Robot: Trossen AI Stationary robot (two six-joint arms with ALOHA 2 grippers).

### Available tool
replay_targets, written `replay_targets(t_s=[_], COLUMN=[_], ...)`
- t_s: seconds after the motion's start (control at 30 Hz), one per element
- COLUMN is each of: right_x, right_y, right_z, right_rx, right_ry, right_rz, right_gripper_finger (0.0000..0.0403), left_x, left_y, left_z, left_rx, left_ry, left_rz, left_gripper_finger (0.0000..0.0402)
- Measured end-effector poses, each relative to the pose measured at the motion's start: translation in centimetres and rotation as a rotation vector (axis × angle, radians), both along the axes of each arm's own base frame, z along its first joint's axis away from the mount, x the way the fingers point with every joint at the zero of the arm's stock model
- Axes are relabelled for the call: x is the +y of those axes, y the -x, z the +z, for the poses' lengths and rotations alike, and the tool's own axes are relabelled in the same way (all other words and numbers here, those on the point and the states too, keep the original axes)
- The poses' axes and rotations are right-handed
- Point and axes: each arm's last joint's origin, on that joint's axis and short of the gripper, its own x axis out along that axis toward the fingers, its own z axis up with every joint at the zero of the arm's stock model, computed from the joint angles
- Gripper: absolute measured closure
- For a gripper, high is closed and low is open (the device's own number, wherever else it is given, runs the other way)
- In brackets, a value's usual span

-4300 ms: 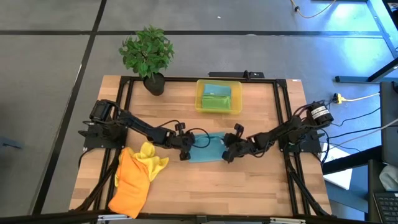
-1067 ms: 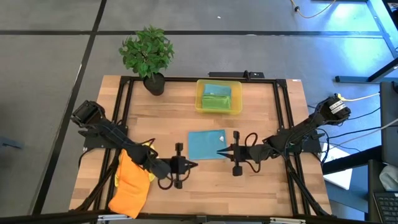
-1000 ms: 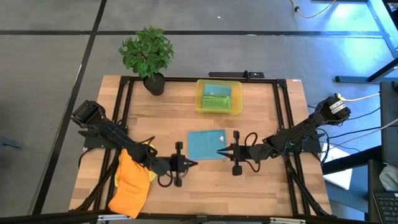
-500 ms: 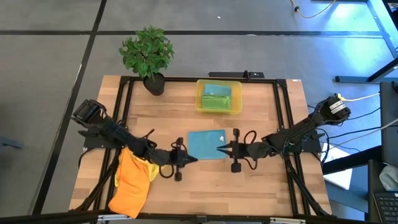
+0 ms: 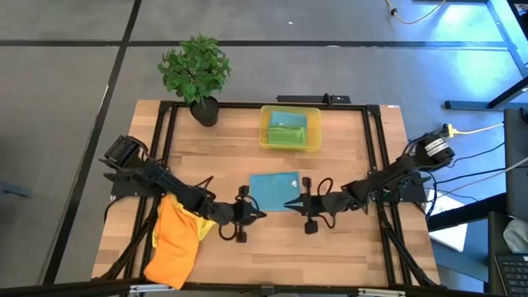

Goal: Fold microfiber towels
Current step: Fold the blue microfiber towel

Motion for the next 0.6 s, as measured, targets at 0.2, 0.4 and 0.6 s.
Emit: replay_targets(t_s=[0.2,0.4,0.6], right_x=[0.4,1.0,0.8], right_y=[-1.1,-2.5,-3.5], right_z=[-1.0,-1.0,-0.9], right_rx=[0.030,0.025,0.017], right_ry=[0.026,0.065,0.075], right_rz=[0.033,0.036,-0.002], right_gripper_finger=[0.0345,0.0269,0.0227], left_x=[-0.7,-0.6,-0.3], left_y=[0.6,0.5,0.3], left_z=[-0.3,-0.2,-0.4], left_rx=[0.055,0.042,0.049], left_ry=[-0.016,-0.025,-0.028], left_rz=[-0.063,-0.033,-0.020], left_gripper_finger=[0.0390,0.0398,0.0396])
